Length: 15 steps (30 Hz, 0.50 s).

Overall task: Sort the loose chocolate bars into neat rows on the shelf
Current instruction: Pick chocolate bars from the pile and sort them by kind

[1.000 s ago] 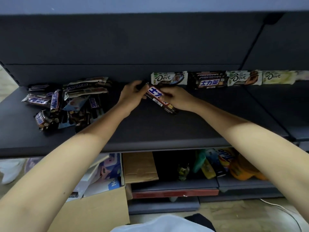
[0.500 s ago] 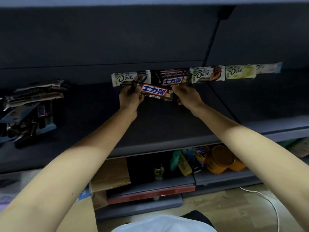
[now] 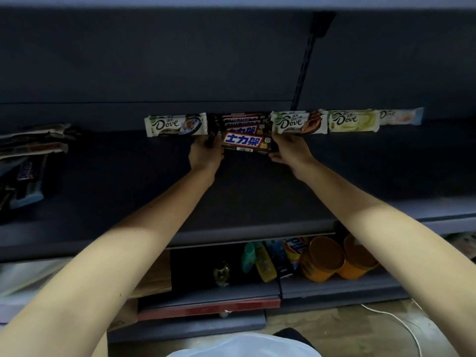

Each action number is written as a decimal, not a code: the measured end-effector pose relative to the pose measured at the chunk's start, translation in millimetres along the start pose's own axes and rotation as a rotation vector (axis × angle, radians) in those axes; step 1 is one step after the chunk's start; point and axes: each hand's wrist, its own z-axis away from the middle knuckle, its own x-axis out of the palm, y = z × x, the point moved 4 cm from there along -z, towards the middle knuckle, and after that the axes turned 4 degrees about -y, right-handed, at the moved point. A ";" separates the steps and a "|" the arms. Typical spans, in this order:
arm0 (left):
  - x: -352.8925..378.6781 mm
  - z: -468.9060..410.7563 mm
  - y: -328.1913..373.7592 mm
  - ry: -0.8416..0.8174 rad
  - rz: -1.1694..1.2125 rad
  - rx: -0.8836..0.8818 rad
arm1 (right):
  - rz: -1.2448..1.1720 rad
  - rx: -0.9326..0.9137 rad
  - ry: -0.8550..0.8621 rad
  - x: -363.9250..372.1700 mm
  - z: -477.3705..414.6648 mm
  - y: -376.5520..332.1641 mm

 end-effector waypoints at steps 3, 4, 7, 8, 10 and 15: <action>1.0 0.6 7.9 -0.022 -0.393 0.092 | -0.106 0.011 -0.030 -4.4 -8.7 0.3; 2.1 1.1 9.5 -0.027 -0.439 0.110 | -0.125 0.014 -0.042 -5.5 -12.1 -0.1; 3.9 -0.4 9.3 -0.047 -0.455 0.108 | -0.131 0.024 -0.075 -5.8 -22.8 -2.2; 4.7 -0.1 9.1 -0.056 -0.488 0.099 | -0.128 0.026 -0.084 -4.7 -25.2 -3.0; 6.2 -1.5 8.7 -0.068 -0.528 0.097 | -0.127 0.024 -0.096 -2.8 -29.9 -5.1; 8.2 -2.5 17.7 -0.061 -0.500 0.128 | -0.114 -0.001 -0.167 2.2 -34.9 -12.2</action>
